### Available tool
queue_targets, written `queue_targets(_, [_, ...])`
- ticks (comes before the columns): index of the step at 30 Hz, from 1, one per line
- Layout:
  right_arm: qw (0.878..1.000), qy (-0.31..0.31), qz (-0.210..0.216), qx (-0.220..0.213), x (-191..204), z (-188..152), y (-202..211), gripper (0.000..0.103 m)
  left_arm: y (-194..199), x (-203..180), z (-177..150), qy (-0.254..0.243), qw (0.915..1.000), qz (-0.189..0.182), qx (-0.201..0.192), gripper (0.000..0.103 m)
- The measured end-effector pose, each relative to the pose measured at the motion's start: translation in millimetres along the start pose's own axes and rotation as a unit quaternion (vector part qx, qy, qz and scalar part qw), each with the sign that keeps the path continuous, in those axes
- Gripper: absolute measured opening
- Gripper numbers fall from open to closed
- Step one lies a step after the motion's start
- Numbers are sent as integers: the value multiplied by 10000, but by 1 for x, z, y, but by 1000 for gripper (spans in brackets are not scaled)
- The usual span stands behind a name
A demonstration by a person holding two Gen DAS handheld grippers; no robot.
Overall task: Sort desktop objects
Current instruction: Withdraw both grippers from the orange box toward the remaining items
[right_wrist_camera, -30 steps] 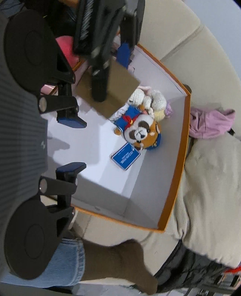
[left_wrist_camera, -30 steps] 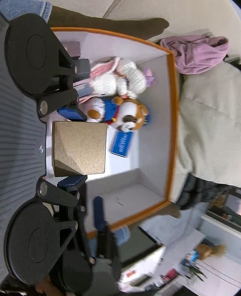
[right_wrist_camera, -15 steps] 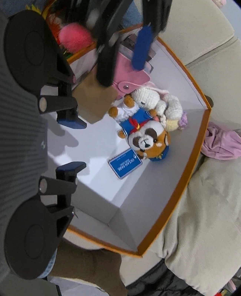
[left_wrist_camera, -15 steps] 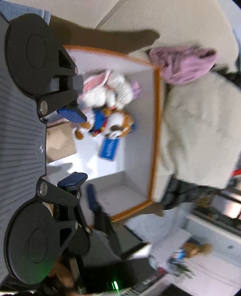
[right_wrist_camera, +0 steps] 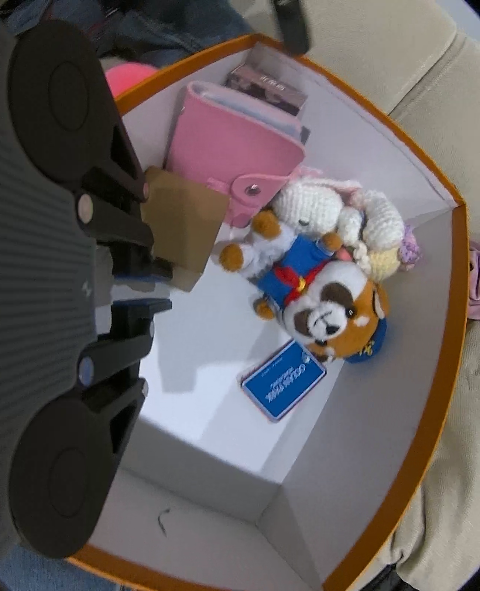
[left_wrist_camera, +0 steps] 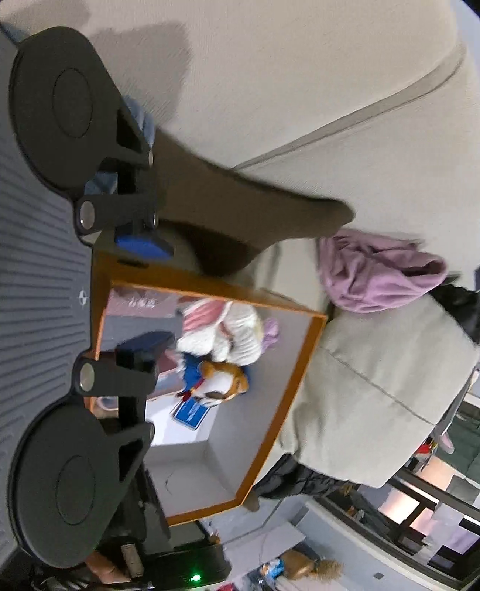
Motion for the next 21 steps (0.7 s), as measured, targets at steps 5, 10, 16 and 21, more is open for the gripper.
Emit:
queue_targets(5, [9993, -25, 267, 252, 20, -5, -9, 1, -5, -2, -6, -112, 9998, -116, 84, 42])
queue_targets(10, [9993, -131, 293, 204, 16, -6, -6, 1, 0, -3, -6, -84, 9999, -106, 19, 42])
queue_targets(16, [9981, 12, -219, -584, 14, -11, 31, 8, 34, -17, -9, -336, 9989, -134, -291, 42])
queue_targets(21, [9850, -97, -361, -1686, 19, -27, 87, 15, 60, -39, -39, -802, 9960, -266, -280, 44])
Point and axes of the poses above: each gripper's, at about its wrist camera, not at the fingertips, and y roughly against the way its jaws point, x to its left, z to its top, the point moved 10 cm from there along -y, roughly the way its jaws point, and after that the axes turned 9 degrees about -z, right-handed, at the moved point
